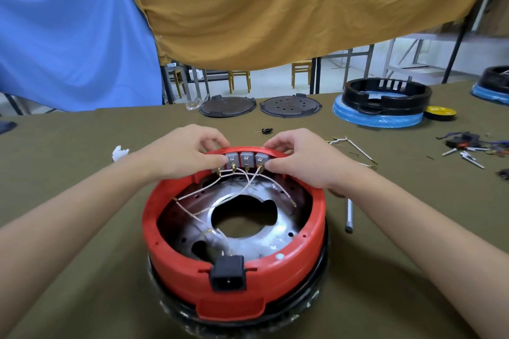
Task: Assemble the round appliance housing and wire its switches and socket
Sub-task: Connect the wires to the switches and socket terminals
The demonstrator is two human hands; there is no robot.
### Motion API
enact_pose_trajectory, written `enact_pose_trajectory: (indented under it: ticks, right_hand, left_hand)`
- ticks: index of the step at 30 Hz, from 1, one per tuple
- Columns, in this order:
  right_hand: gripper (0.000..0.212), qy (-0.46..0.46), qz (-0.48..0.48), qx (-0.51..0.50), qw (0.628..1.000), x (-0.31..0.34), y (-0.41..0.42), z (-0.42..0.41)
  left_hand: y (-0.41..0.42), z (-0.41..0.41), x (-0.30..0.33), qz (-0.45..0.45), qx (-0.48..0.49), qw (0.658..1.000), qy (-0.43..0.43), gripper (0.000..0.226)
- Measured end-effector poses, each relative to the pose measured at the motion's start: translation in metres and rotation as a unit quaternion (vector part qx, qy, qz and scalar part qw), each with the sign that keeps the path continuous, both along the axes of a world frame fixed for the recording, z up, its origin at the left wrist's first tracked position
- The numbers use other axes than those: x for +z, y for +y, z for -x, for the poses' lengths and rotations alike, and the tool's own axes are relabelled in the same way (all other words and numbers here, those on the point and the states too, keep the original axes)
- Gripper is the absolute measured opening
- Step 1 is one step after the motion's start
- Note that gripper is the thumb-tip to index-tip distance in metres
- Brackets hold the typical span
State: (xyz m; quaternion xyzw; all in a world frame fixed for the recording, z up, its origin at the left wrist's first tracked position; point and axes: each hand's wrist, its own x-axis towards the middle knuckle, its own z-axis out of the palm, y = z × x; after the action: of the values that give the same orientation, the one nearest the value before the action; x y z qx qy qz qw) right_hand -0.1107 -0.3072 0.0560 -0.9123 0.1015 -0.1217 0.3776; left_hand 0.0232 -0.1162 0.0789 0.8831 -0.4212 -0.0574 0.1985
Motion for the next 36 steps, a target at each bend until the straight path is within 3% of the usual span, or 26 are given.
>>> enact_pose_trajectory:
  ticks: [3,10,14,20,31,36]
  right_hand:
    - [0.027,0.002,0.096,0.010,0.995,0.005,-0.002,0.001]
    - [0.025,-0.002,0.172,0.000,0.985,0.007,0.002,-0.004]
    - [0.029,0.001,0.187,-0.007,0.982,0.007,0.004,-0.005]
    - [0.034,0.006,0.186,-0.007,0.982,0.007,0.003,-0.006]
    - [0.035,-0.002,0.196,-0.007,0.980,0.005,0.002,-0.006]
    - [0.033,-0.008,0.203,-0.003,0.979,0.005,0.003,-0.006]
  left_hand:
    - [-0.006,0.002,0.002,-0.031,-0.012,0.999,-0.036,0.018]
    - [-0.021,0.003,-0.001,-0.013,-0.067,0.997,-0.046,0.030]
    - [-0.034,0.005,-0.006,-0.024,-0.100,0.985,-0.136,0.030]
    - [-0.040,0.000,-0.006,-0.022,-0.122,0.974,-0.191,0.034]
    - [-0.042,-0.006,-0.007,-0.024,-0.147,0.958,-0.244,0.033]
    - [-0.041,-0.007,-0.007,-0.028,-0.139,0.956,-0.256,0.044]
